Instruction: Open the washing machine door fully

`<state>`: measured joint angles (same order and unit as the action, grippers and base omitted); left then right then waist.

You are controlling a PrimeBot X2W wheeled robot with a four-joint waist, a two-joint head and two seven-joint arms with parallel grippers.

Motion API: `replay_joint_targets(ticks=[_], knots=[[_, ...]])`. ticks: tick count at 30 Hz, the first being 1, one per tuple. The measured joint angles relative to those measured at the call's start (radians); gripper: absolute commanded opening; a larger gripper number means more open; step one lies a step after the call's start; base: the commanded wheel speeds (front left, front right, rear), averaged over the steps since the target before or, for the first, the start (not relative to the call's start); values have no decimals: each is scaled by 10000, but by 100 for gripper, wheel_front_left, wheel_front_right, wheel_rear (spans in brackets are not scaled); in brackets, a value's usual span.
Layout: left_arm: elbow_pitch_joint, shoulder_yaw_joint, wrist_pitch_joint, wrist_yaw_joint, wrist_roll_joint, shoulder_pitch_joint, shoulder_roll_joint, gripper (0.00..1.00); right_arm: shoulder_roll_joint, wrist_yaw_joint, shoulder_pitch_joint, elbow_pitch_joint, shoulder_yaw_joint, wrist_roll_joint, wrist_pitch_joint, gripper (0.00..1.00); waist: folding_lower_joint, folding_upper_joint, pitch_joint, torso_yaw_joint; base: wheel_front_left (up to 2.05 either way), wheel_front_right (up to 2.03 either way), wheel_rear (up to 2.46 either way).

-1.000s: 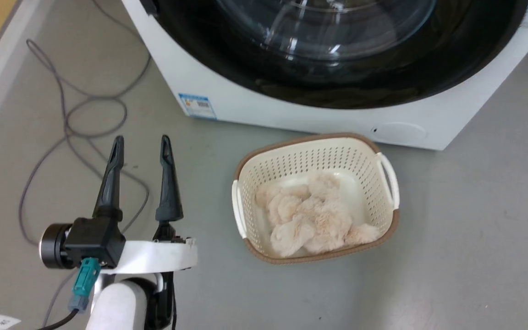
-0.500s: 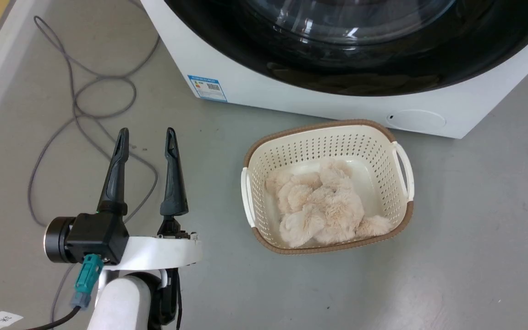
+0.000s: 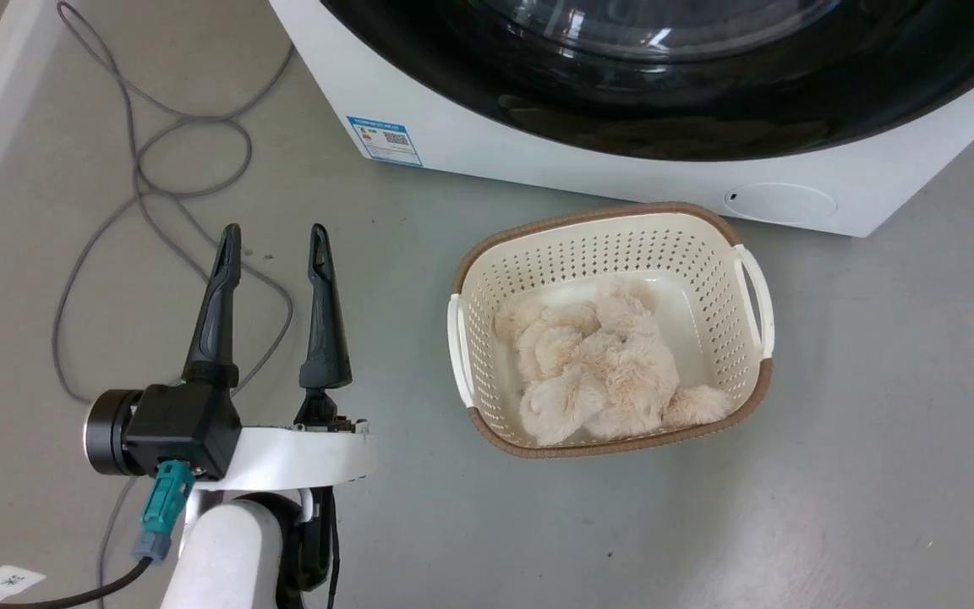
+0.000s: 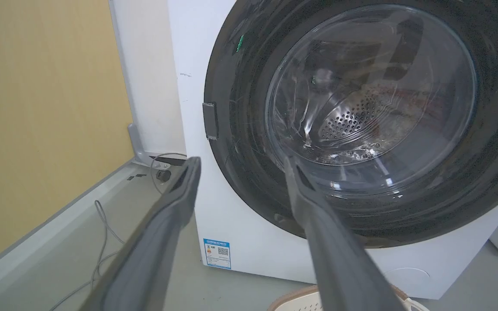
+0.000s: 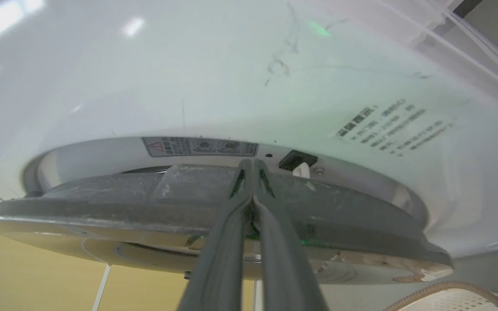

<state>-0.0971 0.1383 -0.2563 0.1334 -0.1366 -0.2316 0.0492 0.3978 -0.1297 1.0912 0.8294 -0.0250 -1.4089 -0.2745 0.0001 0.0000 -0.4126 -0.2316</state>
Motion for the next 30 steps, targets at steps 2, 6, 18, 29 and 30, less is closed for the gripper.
replay_joint_targets(ticks=[2,6,18,29,30], knots=[[38,-2,0,-2,0,1,0,100,29,4,-112,-52,92,-17,-209,0,0,0,80,35,0,0,0],[82,-31,0,-15,27,12,0,100,50,10,-563,-303,242,-188,-692,0,0,0,315,150,0,0,0],[253,-232,0,-151,209,324,0,100,-328,12,-1772,-1068,738,-560,-1480,0,-1,0,1084,735,0,0,0],[355,-495,0,-326,383,660,0,100,-558,4,-3036,-2038,1068,-832,-1816,0,-2,0,1742,1328,0,0,0],[364,-516,0,-347,383,694,0,100,-583,4,-3147,-2121,1078,-882,-1816,0,-2,0,1789,1370,0,0,0]])
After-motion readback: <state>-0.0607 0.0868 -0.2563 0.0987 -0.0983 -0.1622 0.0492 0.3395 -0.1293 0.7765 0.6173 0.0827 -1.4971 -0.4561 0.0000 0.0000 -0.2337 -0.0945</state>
